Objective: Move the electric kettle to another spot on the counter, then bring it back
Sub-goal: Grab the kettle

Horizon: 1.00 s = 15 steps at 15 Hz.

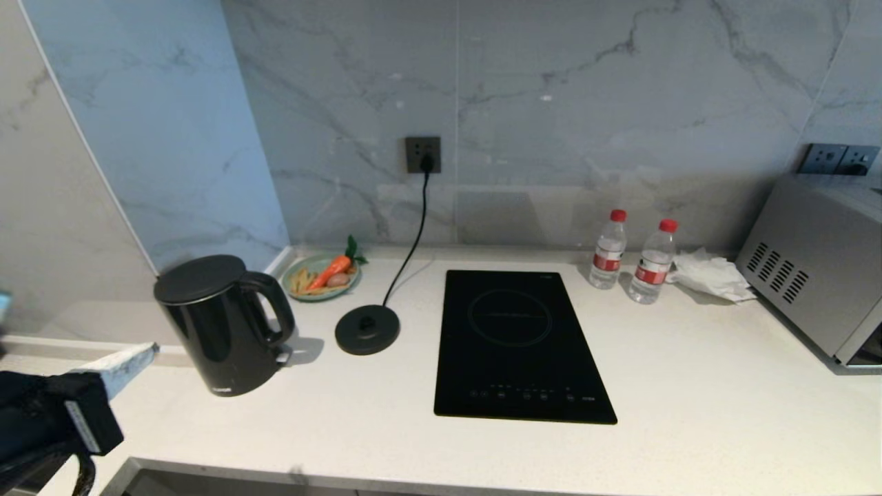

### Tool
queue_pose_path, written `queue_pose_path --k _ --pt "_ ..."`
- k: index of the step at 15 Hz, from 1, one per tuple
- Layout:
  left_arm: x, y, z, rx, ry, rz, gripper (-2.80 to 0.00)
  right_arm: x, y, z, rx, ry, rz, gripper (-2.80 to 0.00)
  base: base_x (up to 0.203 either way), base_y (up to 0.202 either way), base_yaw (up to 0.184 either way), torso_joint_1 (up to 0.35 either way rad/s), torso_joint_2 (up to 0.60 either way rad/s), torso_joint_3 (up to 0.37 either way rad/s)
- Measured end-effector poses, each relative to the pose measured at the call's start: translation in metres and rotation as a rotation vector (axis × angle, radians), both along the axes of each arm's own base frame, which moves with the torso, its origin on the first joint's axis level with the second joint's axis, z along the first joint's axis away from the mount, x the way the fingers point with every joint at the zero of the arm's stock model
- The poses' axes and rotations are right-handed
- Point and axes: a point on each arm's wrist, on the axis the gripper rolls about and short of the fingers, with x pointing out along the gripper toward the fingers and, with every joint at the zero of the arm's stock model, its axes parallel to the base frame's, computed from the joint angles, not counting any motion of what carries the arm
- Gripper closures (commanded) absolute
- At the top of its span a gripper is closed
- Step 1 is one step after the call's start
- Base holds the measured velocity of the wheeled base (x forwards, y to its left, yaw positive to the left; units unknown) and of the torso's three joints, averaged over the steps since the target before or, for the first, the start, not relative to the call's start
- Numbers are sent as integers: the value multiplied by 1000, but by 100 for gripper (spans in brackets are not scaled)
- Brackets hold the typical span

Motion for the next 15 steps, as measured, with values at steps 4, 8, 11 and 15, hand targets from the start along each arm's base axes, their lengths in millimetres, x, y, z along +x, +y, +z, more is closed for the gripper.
queue_pose_path --k 4,8,11,15 --pt "40 -46 -16 -7 -4 81 0 0 0 0 0 1 0 0 0 0 0 0 0 0" --pt "63 -77 -37 2 7 113 0 0 0 0 0 0 0 0 0 0 0 0 0 0" --pt "77 -86 -56 19 47 121 0 0 0 0 0 0 0 0 0 0 0 0 0 0" --pt "104 -97 -80 34 63 137 0 0 0 0 0 0 0 0 0 0 0 0 0 0"
